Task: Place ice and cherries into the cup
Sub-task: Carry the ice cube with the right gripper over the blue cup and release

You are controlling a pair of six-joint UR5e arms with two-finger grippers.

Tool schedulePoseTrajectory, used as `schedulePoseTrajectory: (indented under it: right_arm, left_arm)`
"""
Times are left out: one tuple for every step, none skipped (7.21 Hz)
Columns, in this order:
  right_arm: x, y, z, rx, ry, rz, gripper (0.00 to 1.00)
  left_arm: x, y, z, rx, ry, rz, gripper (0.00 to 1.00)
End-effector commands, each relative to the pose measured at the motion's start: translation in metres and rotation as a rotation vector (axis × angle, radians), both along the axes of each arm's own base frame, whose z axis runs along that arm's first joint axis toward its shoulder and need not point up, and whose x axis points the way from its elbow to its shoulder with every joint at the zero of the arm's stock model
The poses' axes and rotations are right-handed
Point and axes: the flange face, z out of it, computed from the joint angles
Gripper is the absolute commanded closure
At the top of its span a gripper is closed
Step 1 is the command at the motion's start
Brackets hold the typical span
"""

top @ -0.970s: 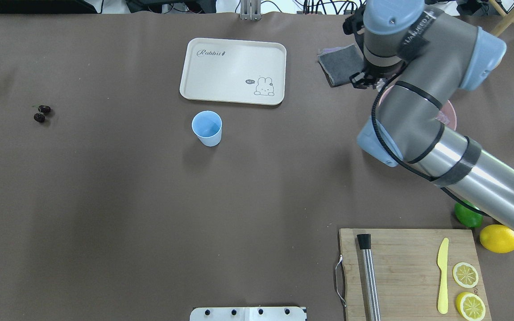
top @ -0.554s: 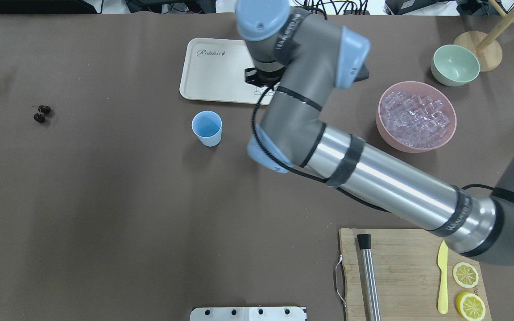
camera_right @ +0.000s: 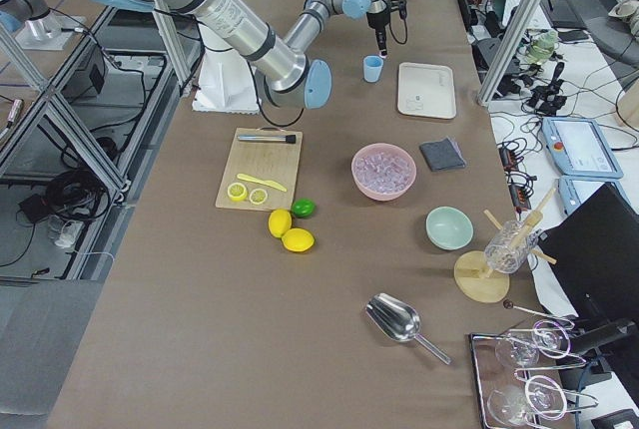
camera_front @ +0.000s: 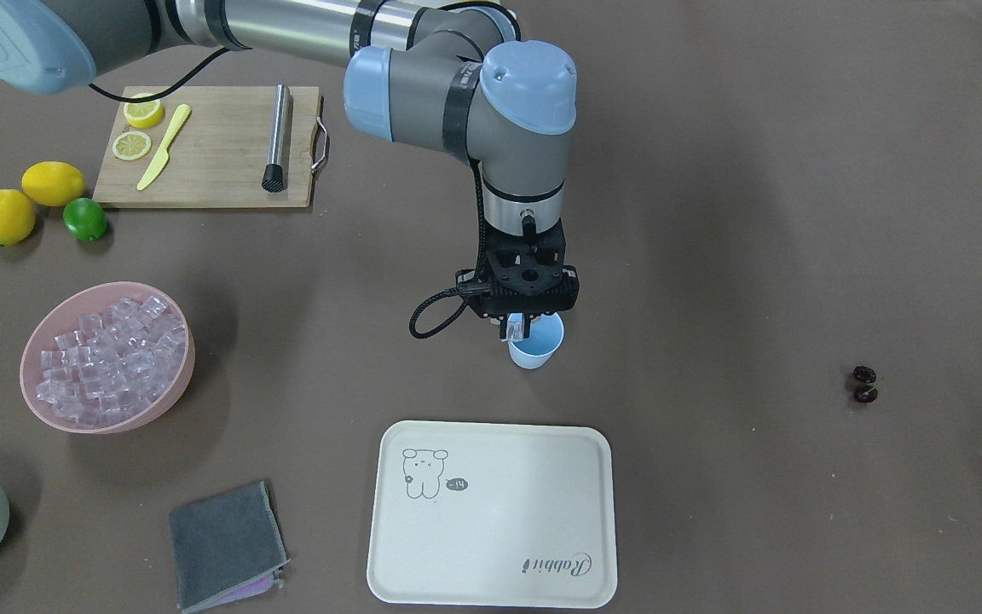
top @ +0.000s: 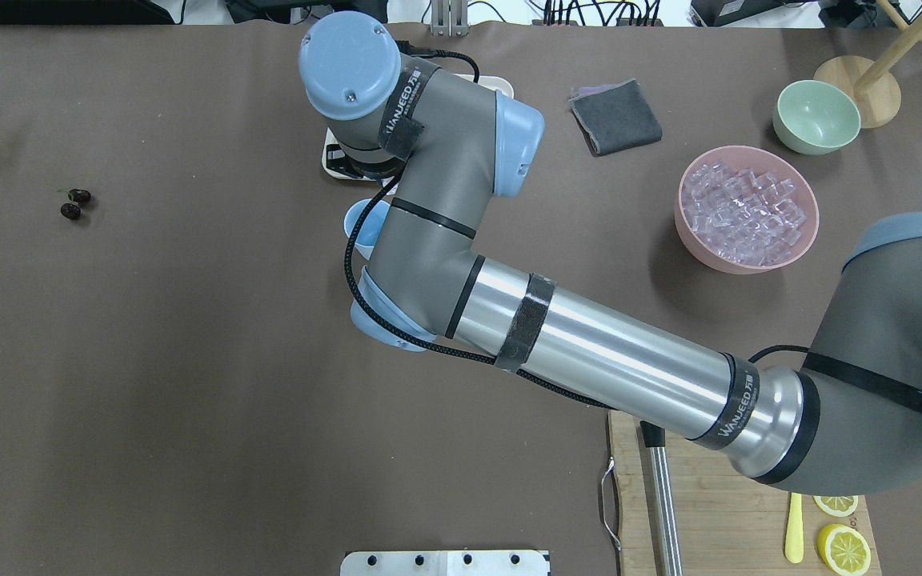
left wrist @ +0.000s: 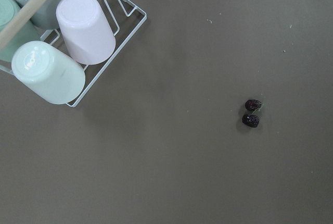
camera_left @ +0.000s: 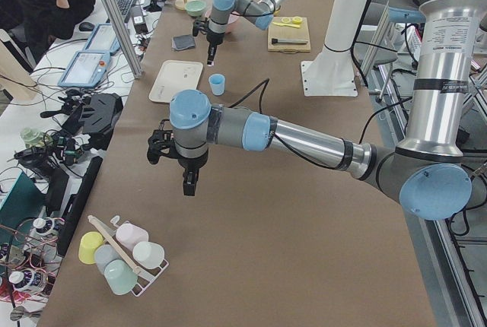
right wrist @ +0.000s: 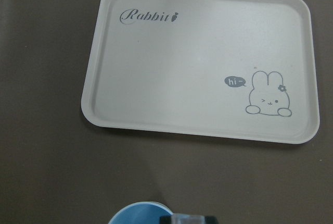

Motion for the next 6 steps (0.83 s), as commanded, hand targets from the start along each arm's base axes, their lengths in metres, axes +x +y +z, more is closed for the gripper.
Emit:
schedulePoseTrajectory:
  right_arm:
    - [-0.023,0.014,0.014,0.027,-0.047,-0.026,0.73]
    - [-0.032,0.025,0.016,0.031,-0.060,-0.039,0.72]
    - [-0.036,0.031,0.012,0.031,-0.080,-0.039,0.71]
    - [-0.037,0.032,0.014,0.028,-0.079,-0.039,0.64]
    - [-0.036,0.032,0.017,0.038,-0.075,-0.047,0.01]
    - [-0.027,0.023,0.017,0.043,-0.074,-0.042,0.01]
  left_arm:
    - [-0.002,0.002,0.001,-0.002,0.000,-0.003,0.02]
    - [-0.004,0.003,0.001,-0.002,0.000,-0.008,0.02]
    - [-0.005,0.003,0.002,-0.003,0.000,-0.010,0.02]
    - [-0.006,0.004,0.003,-0.005,0.000,-0.011,0.02]
    - [-0.006,0.004,0.003,-0.005,0.000,-0.011,0.02]
    - [-0.006,0.004,0.003,-0.005,0.000,-0.011,0.02]
